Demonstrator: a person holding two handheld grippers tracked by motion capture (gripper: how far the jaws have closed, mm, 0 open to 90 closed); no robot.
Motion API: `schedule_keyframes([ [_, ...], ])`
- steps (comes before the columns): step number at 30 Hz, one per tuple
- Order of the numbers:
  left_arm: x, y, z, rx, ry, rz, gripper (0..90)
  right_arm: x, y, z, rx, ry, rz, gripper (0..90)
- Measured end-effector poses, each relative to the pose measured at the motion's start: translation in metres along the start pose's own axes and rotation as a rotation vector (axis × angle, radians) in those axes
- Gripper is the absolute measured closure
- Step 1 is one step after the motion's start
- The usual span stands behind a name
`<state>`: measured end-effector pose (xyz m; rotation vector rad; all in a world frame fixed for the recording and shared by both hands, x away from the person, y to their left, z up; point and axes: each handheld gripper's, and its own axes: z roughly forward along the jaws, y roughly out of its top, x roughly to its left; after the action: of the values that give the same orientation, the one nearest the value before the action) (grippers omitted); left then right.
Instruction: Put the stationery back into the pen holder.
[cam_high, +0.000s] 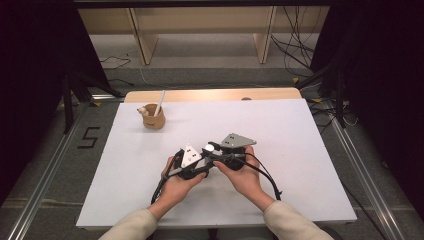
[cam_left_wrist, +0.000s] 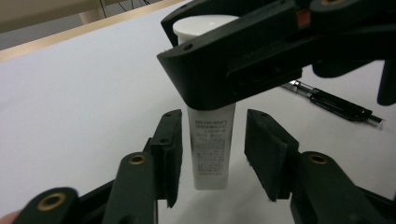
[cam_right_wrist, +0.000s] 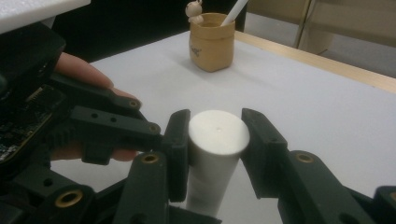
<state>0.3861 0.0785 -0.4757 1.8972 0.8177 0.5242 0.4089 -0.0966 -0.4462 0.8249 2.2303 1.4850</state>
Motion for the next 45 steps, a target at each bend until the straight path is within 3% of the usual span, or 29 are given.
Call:
schedule_keyframes([
  [5,0.003,0.0,0.001,-0.009,0.009,-0.015,65.0,0.002,0.001,-0.001,-0.009,0.007,0.003,64.5],
  [8,0.001,0.0,0.001,-0.018,0.015,-0.001,69.0,0.003,0.001,-0.001,-0.014,0.006,0.004,64.5],
  [13,0.002,0.002,0.0,-0.021,0.018,0.002,69.9,0.001,0.002,-0.001,-0.024,0.006,0.023,63.0],
  [18,0.009,0.002,-0.001,-0.02,0.038,-0.014,70.0,-0.001,0.005,-0.005,-0.056,-0.001,0.065,43.6],
  [23,0.02,0.001,-0.004,-0.031,0.066,-0.045,70.1,-0.004,0.007,-0.015,-0.082,-0.033,0.074,35.8],
  [31,0.036,0.0,-0.011,-0.04,0.103,-0.083,70.1,-0.014,-0.003,-0.019,-0.028,-0.077,0.069,30.8],
  [33,0.04,0.0,-0.012,-0.036,0.111,-0.083,70.1,-0.016,-0.006,-0.019,-0.005,-0.092,0.049,29.3],
  [45,0.058,0.002,-0.023,-0.065,0.163,-0.111,70.1,-0.025,-0.02,-0.022,0.057,-0.118,0.041,28.6],
])
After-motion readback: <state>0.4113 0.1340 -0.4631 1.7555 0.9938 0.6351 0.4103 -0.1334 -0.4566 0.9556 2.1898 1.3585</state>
